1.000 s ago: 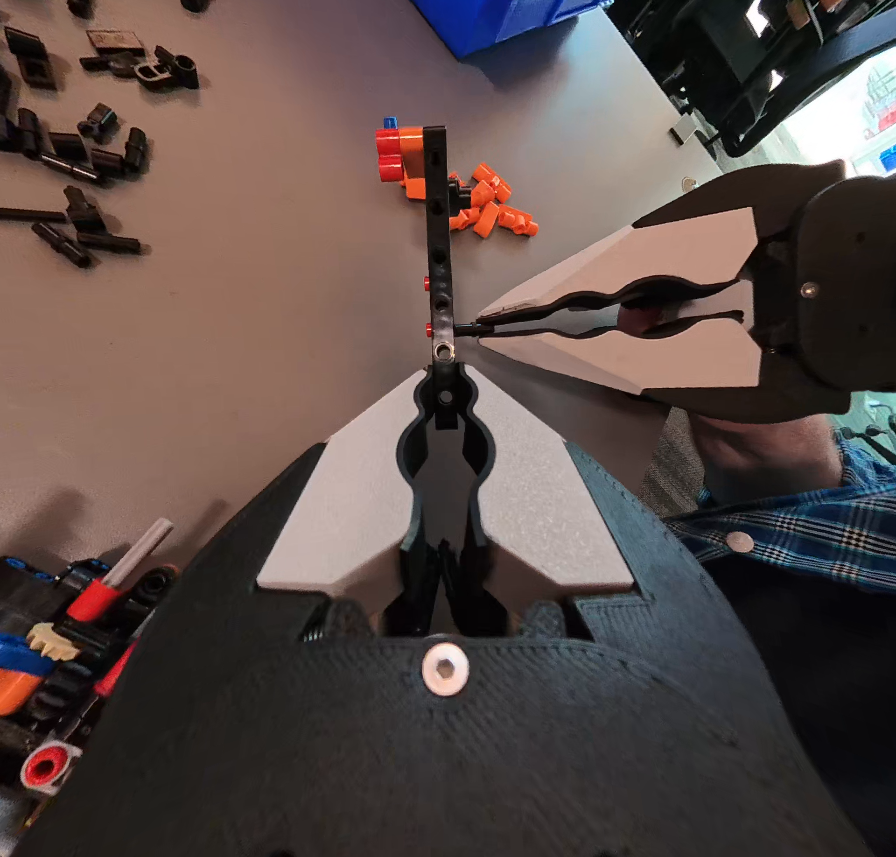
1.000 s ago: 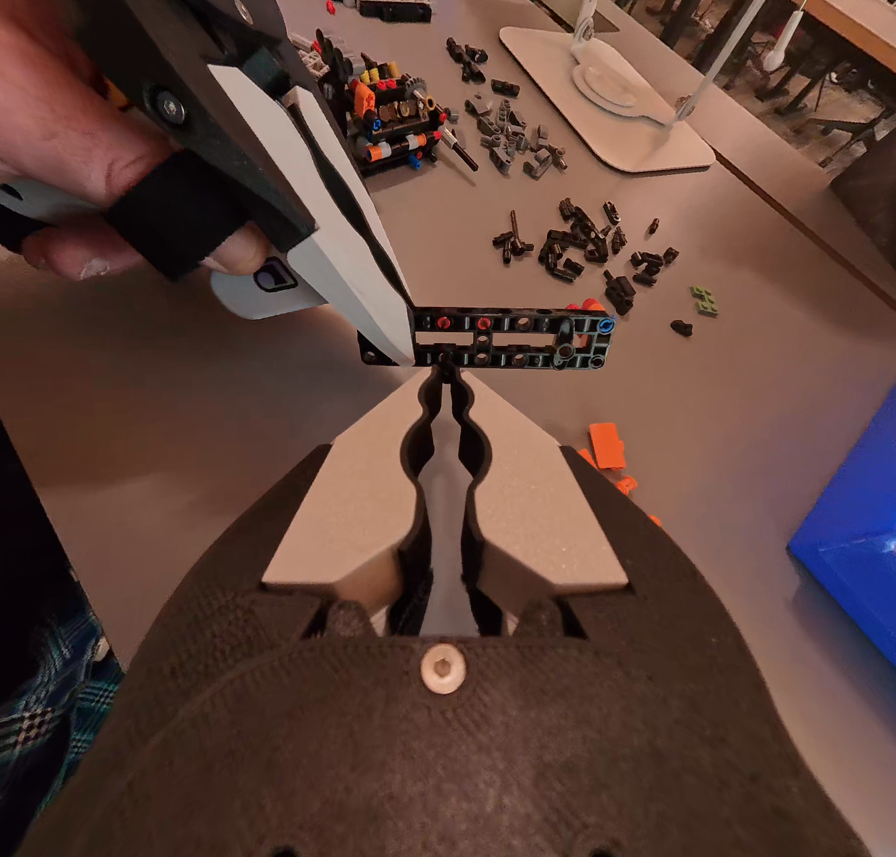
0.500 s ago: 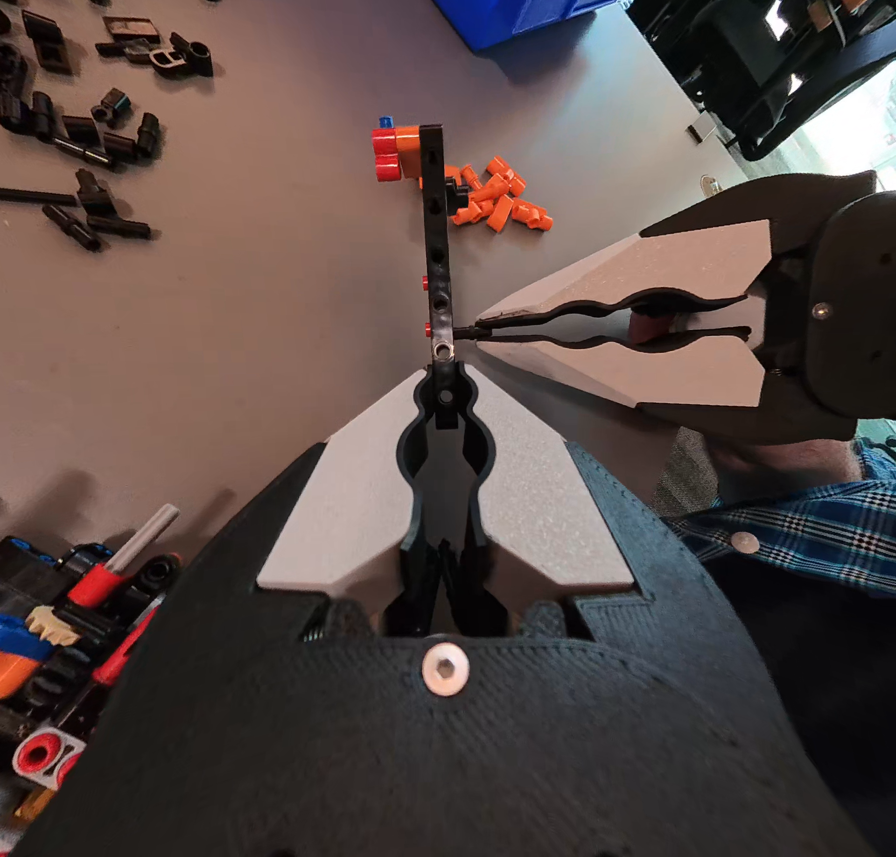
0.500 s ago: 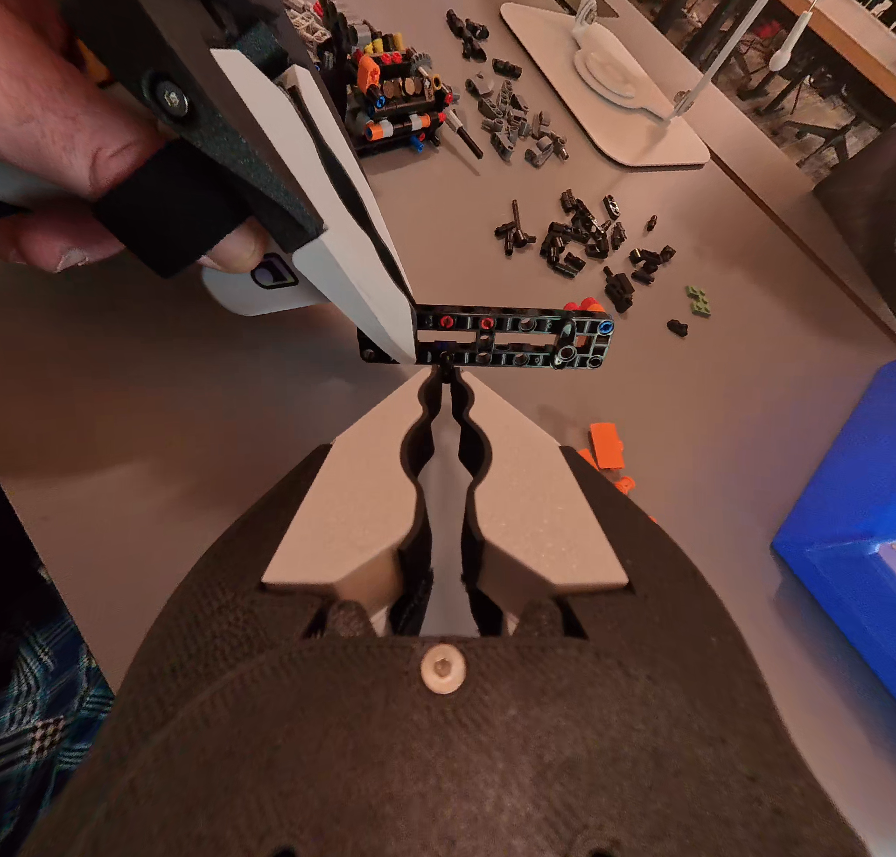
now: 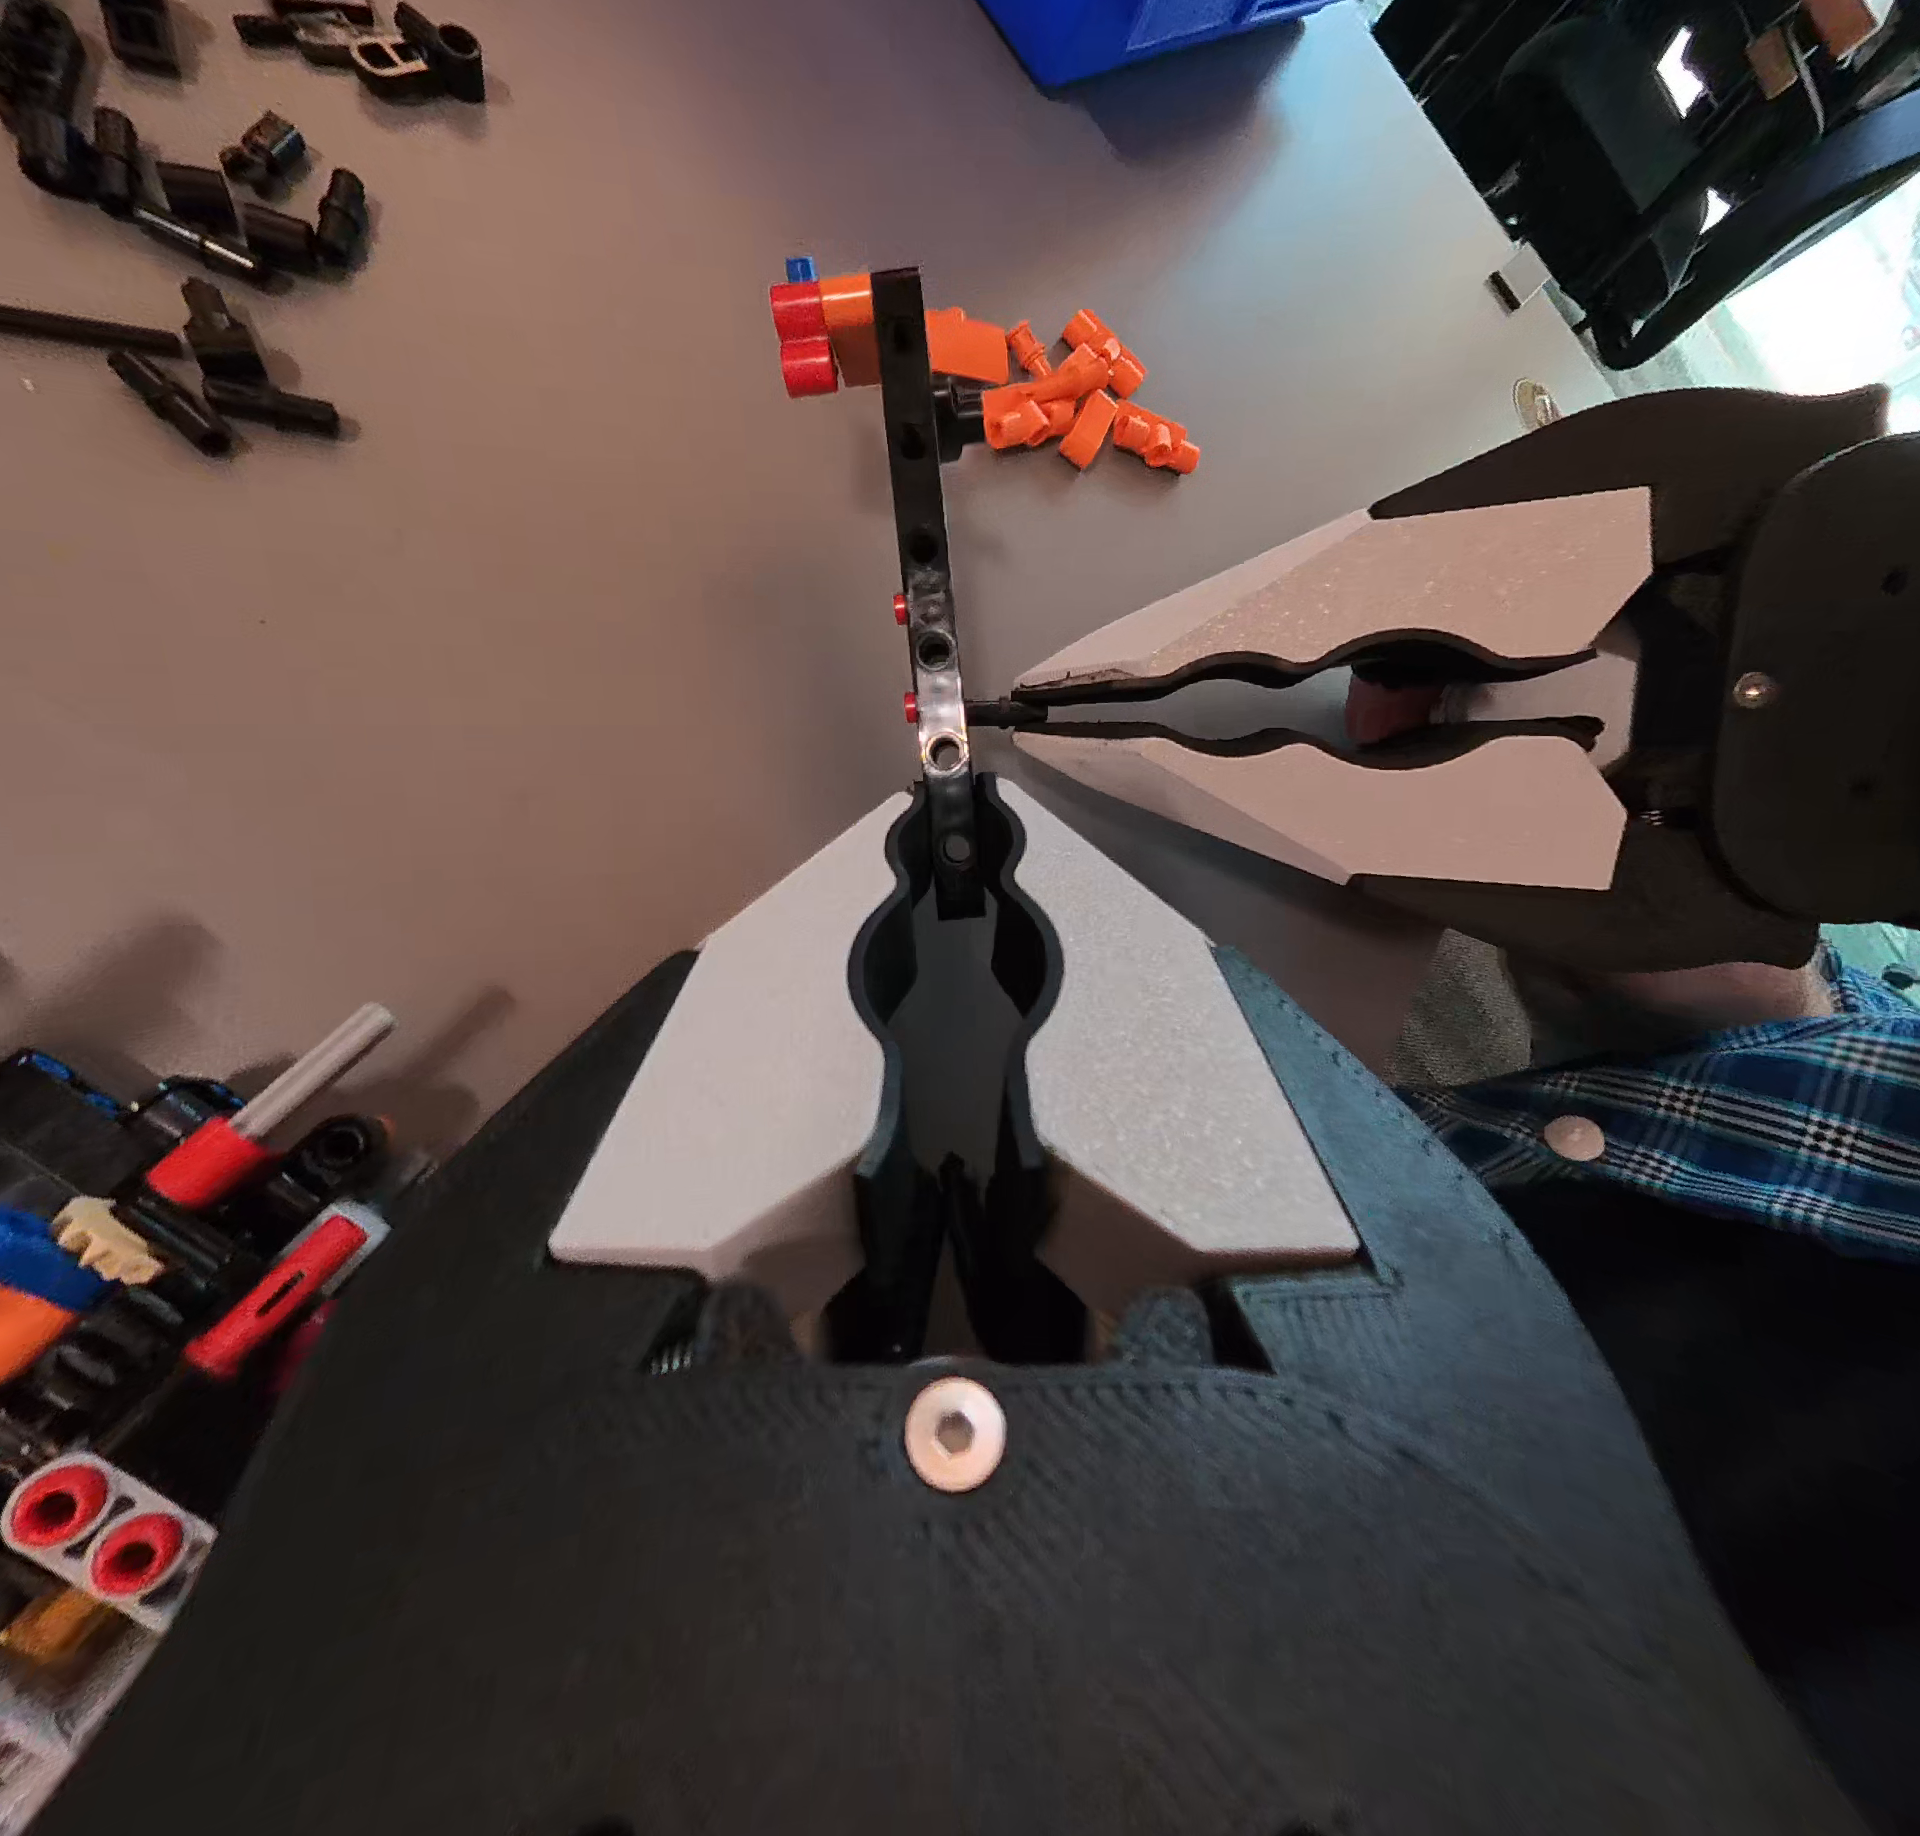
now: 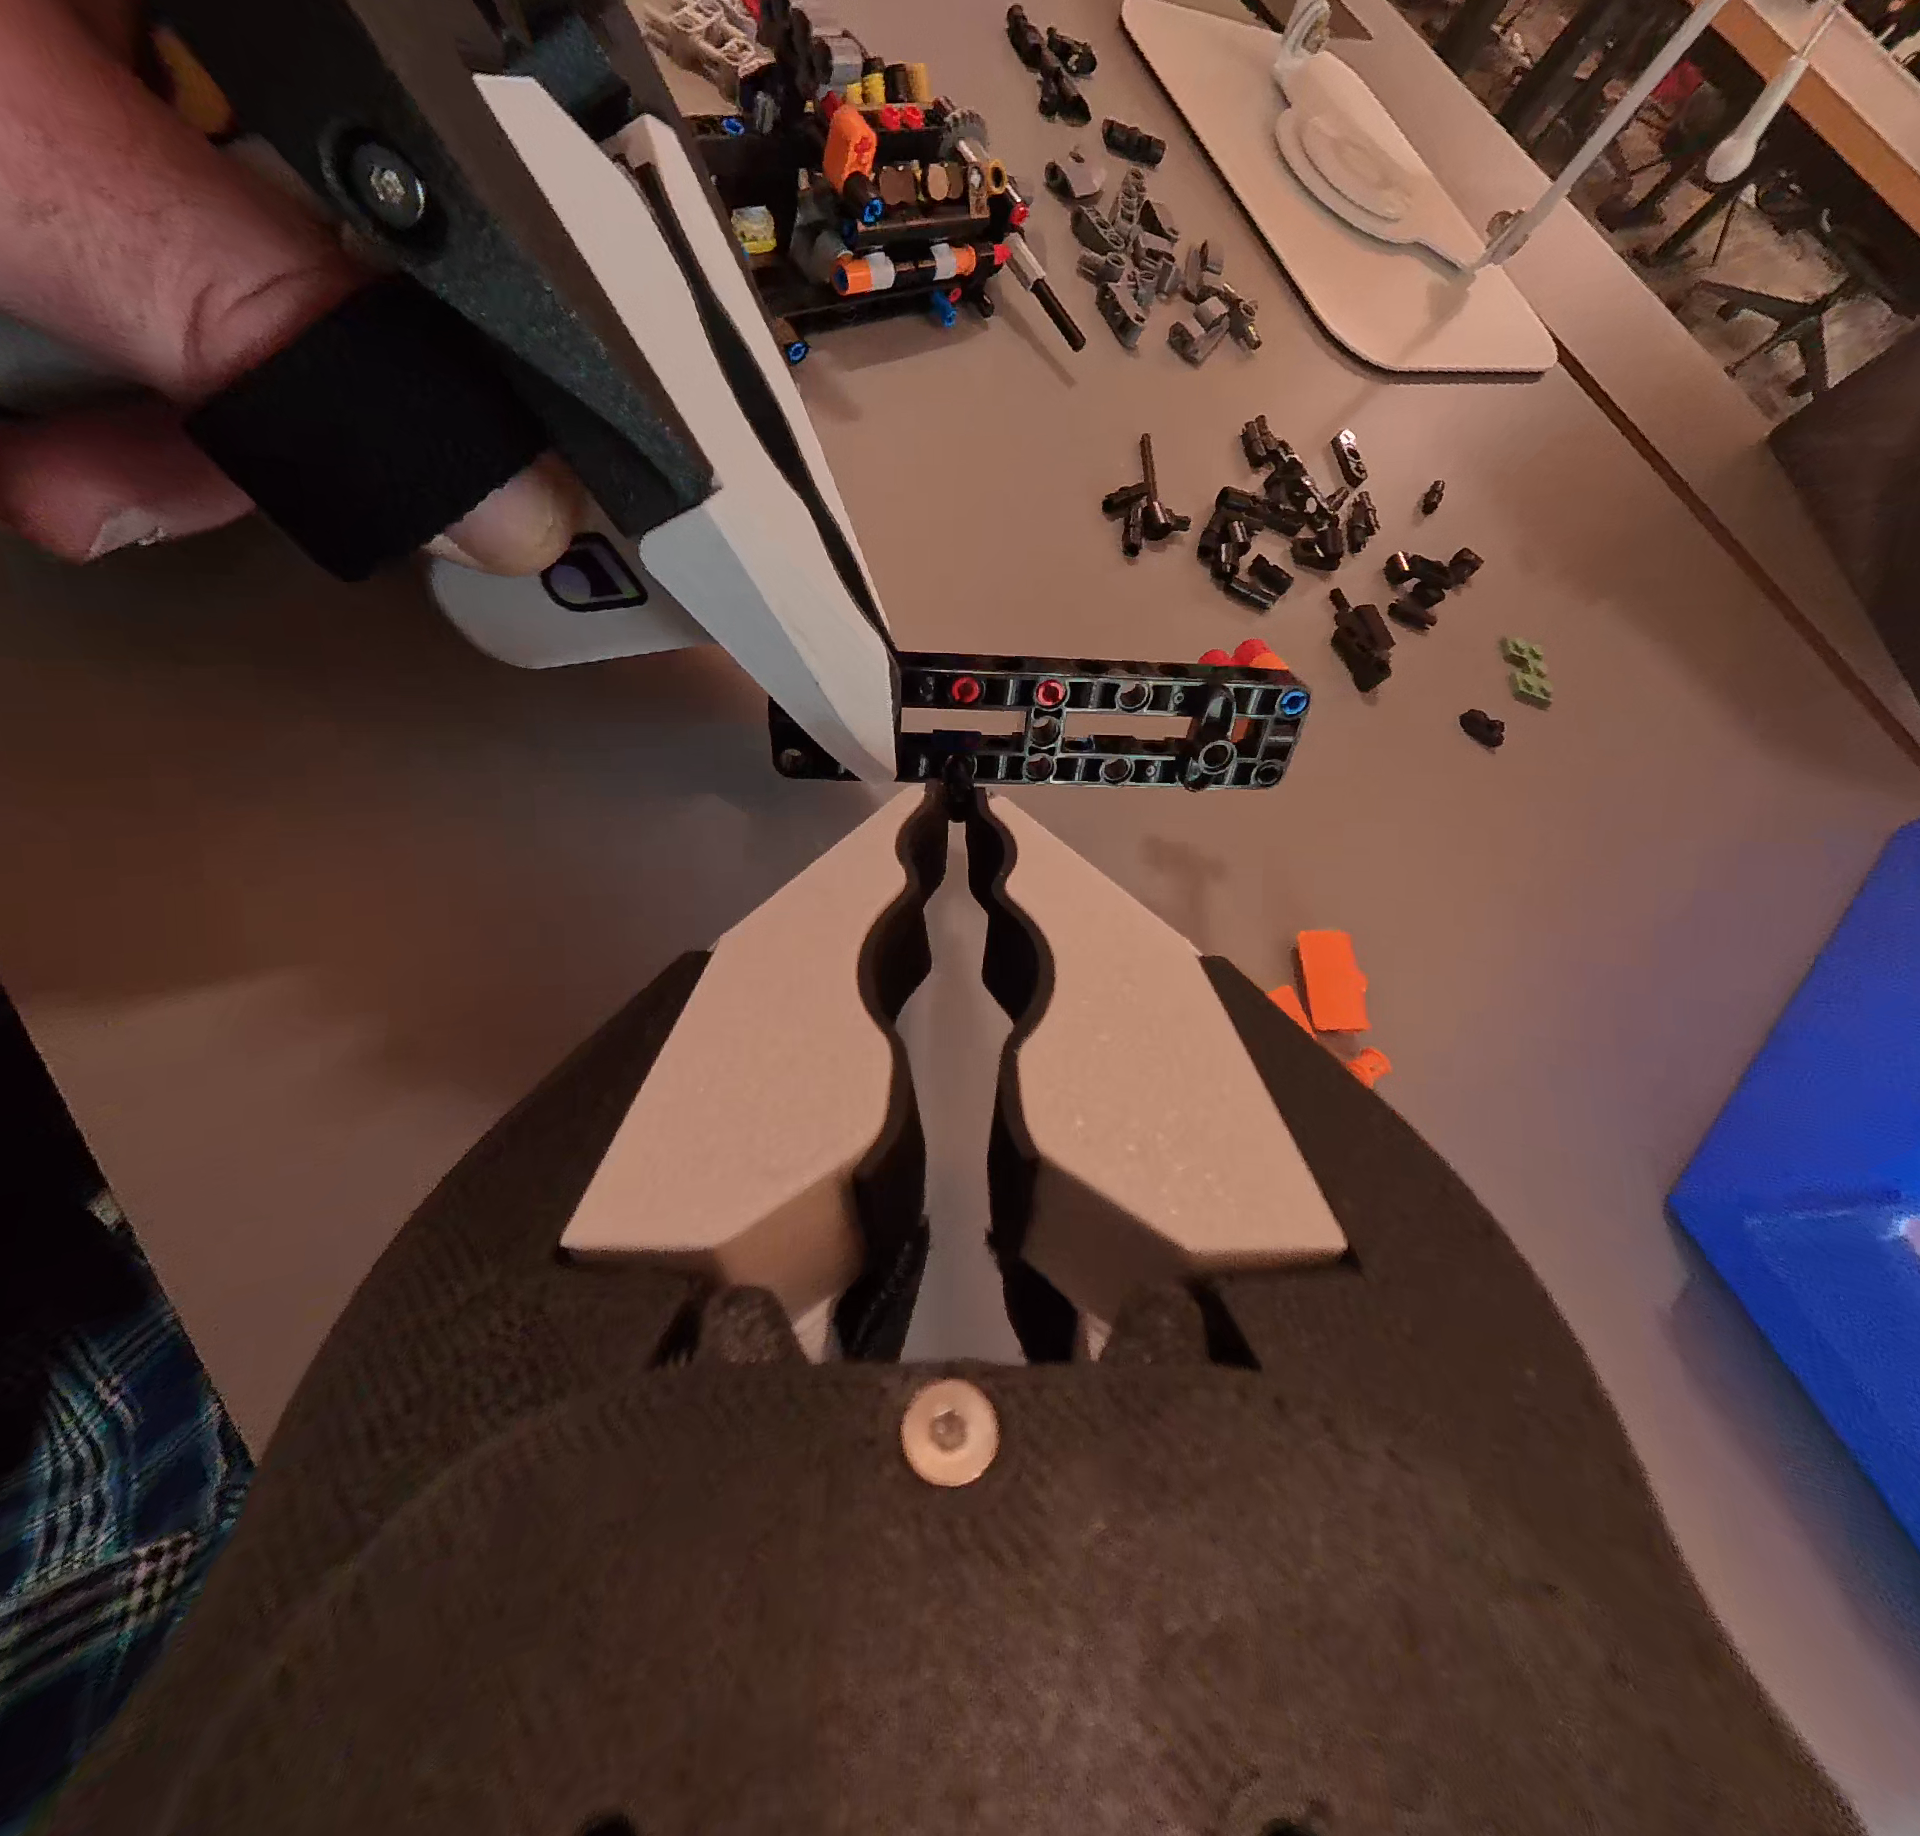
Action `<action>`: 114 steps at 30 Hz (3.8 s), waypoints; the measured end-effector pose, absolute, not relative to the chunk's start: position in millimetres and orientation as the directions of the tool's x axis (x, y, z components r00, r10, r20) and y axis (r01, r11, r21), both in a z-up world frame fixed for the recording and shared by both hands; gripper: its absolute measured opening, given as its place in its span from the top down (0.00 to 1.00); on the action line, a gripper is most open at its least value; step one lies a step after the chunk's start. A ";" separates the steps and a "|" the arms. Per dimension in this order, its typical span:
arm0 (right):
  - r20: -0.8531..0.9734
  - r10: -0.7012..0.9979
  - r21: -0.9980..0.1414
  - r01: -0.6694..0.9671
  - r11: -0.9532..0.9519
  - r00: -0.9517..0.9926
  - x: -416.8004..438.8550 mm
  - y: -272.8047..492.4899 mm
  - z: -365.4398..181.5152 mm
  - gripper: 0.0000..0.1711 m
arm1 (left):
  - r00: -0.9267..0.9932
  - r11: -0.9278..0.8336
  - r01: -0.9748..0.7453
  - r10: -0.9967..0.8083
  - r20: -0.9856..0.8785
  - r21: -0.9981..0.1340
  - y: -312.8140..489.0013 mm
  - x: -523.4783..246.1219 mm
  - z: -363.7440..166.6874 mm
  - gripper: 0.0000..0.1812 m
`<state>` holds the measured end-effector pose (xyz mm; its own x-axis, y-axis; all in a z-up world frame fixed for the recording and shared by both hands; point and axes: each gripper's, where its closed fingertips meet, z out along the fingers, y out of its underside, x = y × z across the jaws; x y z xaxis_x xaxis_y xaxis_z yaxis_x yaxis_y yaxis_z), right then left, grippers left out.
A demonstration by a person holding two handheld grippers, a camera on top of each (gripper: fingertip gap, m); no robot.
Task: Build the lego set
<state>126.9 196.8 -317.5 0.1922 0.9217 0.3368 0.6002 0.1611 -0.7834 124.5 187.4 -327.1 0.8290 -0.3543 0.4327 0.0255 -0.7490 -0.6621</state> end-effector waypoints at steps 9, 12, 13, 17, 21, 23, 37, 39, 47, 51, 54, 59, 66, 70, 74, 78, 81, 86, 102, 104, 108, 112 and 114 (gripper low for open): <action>0.384 0.914 -0.729 0.650 0.215 0.128 123.3 190.1 -328.2 0.99 | 0.834 -0.771 0.030 -0.331 0.441 -0.636 179.4 121.1 -334.5 0.96; 0.385 0.916 -0.720 0.658 0.219 0.116 122.3 189.2 -330.3 0.99 | 0.847 -0.767 -0.002 -0.343 0.407 -0.642 178.1 119.5 -336.2 0.96; 0.381 0.918 -0.720 0.660 0.217 0.113 121.9 189.3 -330.8 0.99 | 0.857 -0.760 -0.031 -0.354 0.374 -0.649 177.9 118.7 -337.3 0.96; 0.361 0.926 -0.716 0.669 0.201 0.109 121.3 189.7 -333.9 0.99 | 0.880 -0.727 -0.132 -0.399 0.259 -0.673 178.4 116.9 -338.7 0.96; 0.345 0.932 -0.711 0.679 0.183 0.111 121.5 190.0 -336.5 0.99 | 0.886 -0.712 -0.192 -0.422 0.194 -0.676 178.4 116.1 -339.2 0.95; 0.342 0.933 -0.708 0.682 0.180 0.109 121.1 190.4 -337.3 0.99 | 0.885 -0.710 -0.201 -0.427 0.186 -0.675 178.4 115.9 -339.3 0.95; 0.316 0.944 -0.690 0.707 0.156 0.100 119.6 189.6 -341.1 0.99 | 0.858 -0.625 -0.450 -0.502 -0.112 -0.638 179.1 111.1 -340.6 0.95; 0.300 0.948 -0.702 0.698 0.143 0.107 118.3 188.9 -339.1 0.99 | 0.849 -0.617 -0.472 -0.510 -0.136 -0.629 179.3 111.0 -340.8 0.95; 0.289 0.951 -0.705 0.696 0.134 0.110 115.2 188.0 -341.3 0.99 | 0.840 -0.610 -0.496 -0.517 -0.164 -0.618 178.5 111.9 -341.3 0.96; 0.277 0.955 -0.714 0.688 0.131 0.105 112.5 186.9 -340.2 0.99 | 0.855 -0.627 -0.450 -0.507 -0.106 -0.636 176.8 111.3 -341.3 0.96; 0.238 0.966 -0.736 0.667 0.115 0.097 113.0 185.1 -337.1 0.97 | 0.865 -0.638 -0.417 -0.498 -0.066 -0.648 177.4 108.7 -339.2 0.96; 0.185 0.977 -0.773 0.630 0.076 0.109 124.0 183.4 -327.9 0.91 | 0.868 -0.657 -0.389 -0.497 -0.017 -0.646 177.2 110.0 -341.1 0.96; 0.126 0.985 -0.796 0.605 0.028 0.119 140.7 185.9 -324.8 0.92 | 0.863 -0.676 -0.387 -0.505 0.013 -0.627 177.6 111.5 -342.9 0.96; 0.123 0.985 -0.803 0.595 0.030 0.117 148.0 183.7 -321.1 0.92 | 0.855 -0.670 -0.404 -0.519 0.004 -0.623 172.0 110.2 -342.4 0.88; 0.117 0.987 -0.821 0.570 0.035 0.108 153.7 180.8 -314.7 0.92 | 0.853 -0.634 -0.411 -0.520 -0.032 -0.656 166.5 104.3 -333.6 0.80; 0.136 0.987 -0.828 0.558 0.063 0.089 154.7 180.8 -309.3 0.90 | 0.841 -0.597 -0.418 -0.539 -0.043 -0.685 156.4 103.6 -329.6 0.80; 0.181 0.982 -0.829 0.547 0.119 0.060 150.0 180.2 -300.8 0.87 | 0.834 -0.572 -0.413 -0.550 -0.042 -0.708 149.8 103.8 -327.0 0.84; 0.311 0.950 -0.793 0.546 0.270 -0.018 135.6 181.0 -284.1 0.81 | 0.829 -0.491 -0.418 -0.550 -0.100 -0.764 143.0 89.8 -308.9 0.85; 0.333 0.827 -0.556 0.614 0.560 -0.453 105.7 176.7 -325.3 0.92 | 0.847 -0.415 -0.410 -0.503 -0.171 -0.812 122.9 52.7 -295.6 0.80; 0.326 0.823 -0.561 0.606 0.564 -0.465 102.6 176.5 -325.7 0.94 | 0.844 -0.413 -0.420 -0.505 -0.180 -0.808 122.0 51.0 -296.7 0.79; 0.307 0.794 -0.572 0.566 0.594 -0.524 97.4 171.0 -324.6 0.96 | 0.845 -0.414 -0.417 -0.504 -0.177 -0.809 122.6 49.4 -298.5 0.79; 0.293 0.760 -0.558 0.542 0.629 -0.581 89.1 165.9 -326.4 0.92 | 0.849 -0.409 -0.417 -0.494 -0.187 -0.812 123.6 45.6 -296.8 0.79; 0.280 0.755 -0.546 0.549 0.633 -0.593 87.2 165.4 -327.5 0.88 | 0.857 -0.409 -0.406 -0.480 -0.185 -0.817 123.2 40.5 -293.6 0.78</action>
<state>87.2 165.4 -327.5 -0.5925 0.7553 0.2800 0.5489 0.6330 -0.5460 40.5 123.2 -293.6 0.8574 -0.4803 -0.1851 -0.4058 -0.4095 -0.8171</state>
